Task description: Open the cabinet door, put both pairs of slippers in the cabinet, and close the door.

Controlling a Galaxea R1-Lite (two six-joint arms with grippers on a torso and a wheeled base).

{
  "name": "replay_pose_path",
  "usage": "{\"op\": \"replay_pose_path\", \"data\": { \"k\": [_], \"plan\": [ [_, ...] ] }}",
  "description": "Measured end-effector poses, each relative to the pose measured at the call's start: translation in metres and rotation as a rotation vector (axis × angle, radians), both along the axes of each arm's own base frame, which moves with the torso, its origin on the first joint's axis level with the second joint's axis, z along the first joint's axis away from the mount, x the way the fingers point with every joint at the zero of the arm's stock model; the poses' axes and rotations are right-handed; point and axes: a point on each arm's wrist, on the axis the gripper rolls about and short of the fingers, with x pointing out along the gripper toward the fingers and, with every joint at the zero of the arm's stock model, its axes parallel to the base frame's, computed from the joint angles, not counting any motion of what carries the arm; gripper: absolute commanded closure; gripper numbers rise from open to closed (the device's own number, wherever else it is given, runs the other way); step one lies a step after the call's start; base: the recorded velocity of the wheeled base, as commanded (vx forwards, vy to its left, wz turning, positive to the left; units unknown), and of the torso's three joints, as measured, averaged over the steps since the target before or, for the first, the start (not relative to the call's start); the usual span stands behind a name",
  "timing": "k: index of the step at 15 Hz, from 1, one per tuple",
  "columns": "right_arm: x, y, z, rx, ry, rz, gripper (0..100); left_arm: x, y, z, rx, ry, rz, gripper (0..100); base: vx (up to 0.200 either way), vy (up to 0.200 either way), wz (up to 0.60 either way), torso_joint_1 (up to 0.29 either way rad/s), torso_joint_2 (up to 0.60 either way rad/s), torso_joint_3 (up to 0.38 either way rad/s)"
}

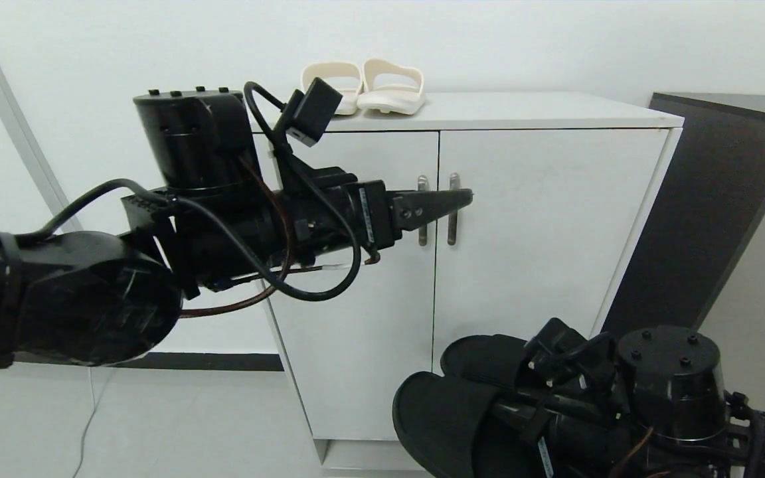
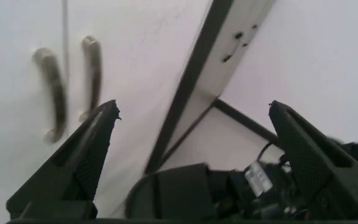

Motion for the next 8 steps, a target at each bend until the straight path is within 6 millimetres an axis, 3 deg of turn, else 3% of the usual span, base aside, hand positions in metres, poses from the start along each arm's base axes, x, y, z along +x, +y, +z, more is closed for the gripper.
{"op": "replay_pose_path", "data": {
  "k": [3,8],
  "plan": [
    [-0.001,0.001,0.000,0.000,0.001,0.005,100,0.014,-0.014,0.000,-0.021,0.016,-0.026,0,0.000,0.000,0.00,0.000,0.00,0.000],
    [-0.001,0.002,-0.001,-0.004,0.003,0.009,100,0.030,-0.033,-0.016,-0.003,0.050,-0.015,0,0.000,0.000,0.00,0.000,0.00,0.000]
  ]
}}
